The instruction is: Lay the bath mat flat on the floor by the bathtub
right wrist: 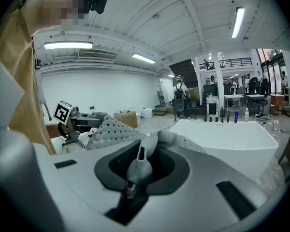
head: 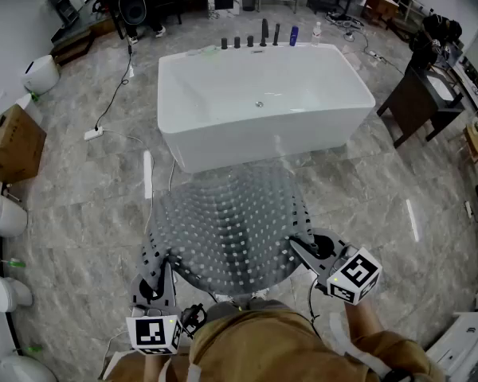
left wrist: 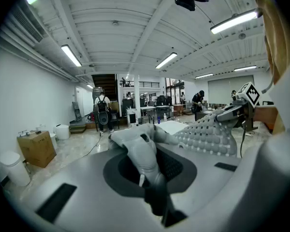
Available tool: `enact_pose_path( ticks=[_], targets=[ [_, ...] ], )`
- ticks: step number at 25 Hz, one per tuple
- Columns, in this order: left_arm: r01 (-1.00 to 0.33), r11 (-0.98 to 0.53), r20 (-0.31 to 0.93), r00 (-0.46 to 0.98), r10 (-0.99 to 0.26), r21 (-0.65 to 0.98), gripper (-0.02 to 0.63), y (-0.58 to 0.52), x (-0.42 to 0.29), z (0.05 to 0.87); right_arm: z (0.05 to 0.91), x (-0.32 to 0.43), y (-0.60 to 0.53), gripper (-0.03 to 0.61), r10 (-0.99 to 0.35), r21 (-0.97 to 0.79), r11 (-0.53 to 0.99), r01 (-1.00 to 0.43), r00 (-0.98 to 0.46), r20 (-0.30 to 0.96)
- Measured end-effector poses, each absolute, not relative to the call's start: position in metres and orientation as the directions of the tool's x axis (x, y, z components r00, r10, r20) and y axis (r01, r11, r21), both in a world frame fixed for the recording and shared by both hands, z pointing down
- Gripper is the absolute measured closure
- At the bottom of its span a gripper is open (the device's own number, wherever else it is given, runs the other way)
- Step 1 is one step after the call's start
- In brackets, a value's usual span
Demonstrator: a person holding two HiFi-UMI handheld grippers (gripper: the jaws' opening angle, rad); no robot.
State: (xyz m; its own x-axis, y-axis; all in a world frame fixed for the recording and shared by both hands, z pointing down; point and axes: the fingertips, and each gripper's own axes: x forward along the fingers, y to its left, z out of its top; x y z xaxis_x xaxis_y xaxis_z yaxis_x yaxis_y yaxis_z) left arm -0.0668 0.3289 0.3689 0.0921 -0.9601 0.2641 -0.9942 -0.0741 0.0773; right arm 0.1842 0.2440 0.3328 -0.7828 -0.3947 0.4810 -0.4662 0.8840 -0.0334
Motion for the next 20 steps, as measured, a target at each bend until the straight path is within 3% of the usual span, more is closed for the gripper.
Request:
enact_pose_path(
  ticks=[20],
  targets=[
    [-0.995, 0.010, 0.253, 0.015, -0.967, 0.095, 0.571, 0.319, -0.041, 0.357, 0.330, 0.196, 0.233, 0.527, -0.357, -0.003, 0.916, -0.402, -0.818, 0.450]
  ],
)
